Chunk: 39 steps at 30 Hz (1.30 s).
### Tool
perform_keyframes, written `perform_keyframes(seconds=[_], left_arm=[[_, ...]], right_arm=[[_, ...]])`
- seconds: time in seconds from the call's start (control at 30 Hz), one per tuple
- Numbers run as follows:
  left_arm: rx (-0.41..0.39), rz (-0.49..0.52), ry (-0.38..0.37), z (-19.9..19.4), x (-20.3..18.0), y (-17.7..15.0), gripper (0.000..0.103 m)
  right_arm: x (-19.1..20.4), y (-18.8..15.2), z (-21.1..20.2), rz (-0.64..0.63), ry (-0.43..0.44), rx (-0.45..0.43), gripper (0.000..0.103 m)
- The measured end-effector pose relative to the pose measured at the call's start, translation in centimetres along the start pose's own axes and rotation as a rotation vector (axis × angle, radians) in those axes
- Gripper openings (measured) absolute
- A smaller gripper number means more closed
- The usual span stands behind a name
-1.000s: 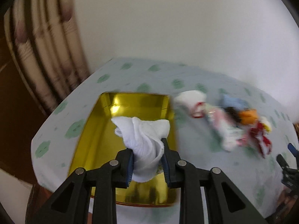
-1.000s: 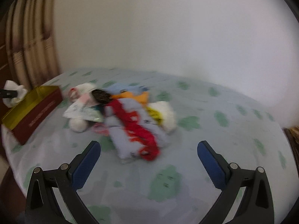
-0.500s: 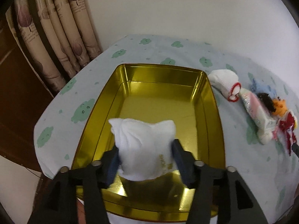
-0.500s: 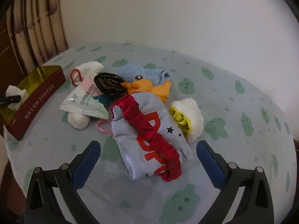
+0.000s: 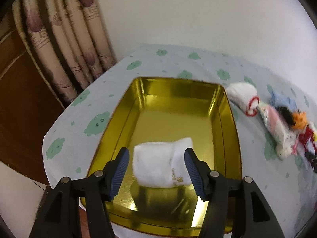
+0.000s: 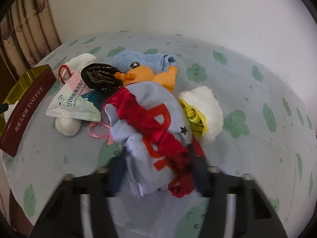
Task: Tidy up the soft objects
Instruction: 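Carry the towel into the gold tin with left tool while right tool grasps grey ruffled shirt, then lower the grey shirt into the tin and open the right tool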
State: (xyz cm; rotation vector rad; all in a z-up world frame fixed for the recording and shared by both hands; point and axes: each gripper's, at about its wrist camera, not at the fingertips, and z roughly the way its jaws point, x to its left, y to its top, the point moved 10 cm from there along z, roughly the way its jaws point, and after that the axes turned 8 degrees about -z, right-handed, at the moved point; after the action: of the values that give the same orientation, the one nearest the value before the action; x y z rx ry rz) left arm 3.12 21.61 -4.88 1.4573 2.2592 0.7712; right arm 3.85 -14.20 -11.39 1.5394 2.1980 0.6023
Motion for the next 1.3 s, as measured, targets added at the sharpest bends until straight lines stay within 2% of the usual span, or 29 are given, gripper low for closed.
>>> perform_keyframes(seconds=[0.07,0.13,0.3,0.43,0.63,0.8,0.87,0.97,1.07,1.3], left_arm=[[-0.023,-0.024,0.000,-0.8,0.4,0.5,0.059],[-0.033,-0.042,0.004,-1.5,0.7,0.9,0.059],[-0.045,-0.084,-0.015,-3.7,0.8,1.0,0.059],[-0.055,-0.076,-0.025,-5.2,0.2,0.1,0.060],[-0.023,-0.113,-0.065,-6.3,0.2,-2.6,0.060],[-0.026,-0.214,-0.027,-7.5,3.4,-5.2,0.061],[0.000,-0.236,-0.015,-7.7,4.7,-6.6,0.062],[-0.005,-0.251,0.026,-8.1,6.3,-8.4,0.062],[-0.020,-0.214,0.073,-8.2,6.9,-9.2,0.063],[-0.027,-0.177,0.064,-7.8,6.7,-9.0,0.063]], right_arm=[[-0.2,-0.1,-0.3,0.021,0.023,-0.005,0.026],[-0.7,-0.2,-0.8,0.047,0.040,-0.014,0.022],[-1.6,-0.9,-4.1,0.128,0.130,-0.055,0.020],[-1.1,-0.7,-7.2,0.146,0.189,-0.085,0.020],[2.6,1.5,-10.6,0.095,0.263,-0.137,0.020],[10.1,5.8,-12.3,0.013,0.378,-0.174,0.021],[13.8,7.9,-12.2,-0.029,0.432,-0.172,0.021],[20.6,11.3,-10.9,-0.116,0.500,-0.150,0.021],[26.1,13.8,-8.0,-0.180,0.539,-0.095,0.021],[34.1,15.8,-0.4,-0.301,0.497,0.026,0.021]])
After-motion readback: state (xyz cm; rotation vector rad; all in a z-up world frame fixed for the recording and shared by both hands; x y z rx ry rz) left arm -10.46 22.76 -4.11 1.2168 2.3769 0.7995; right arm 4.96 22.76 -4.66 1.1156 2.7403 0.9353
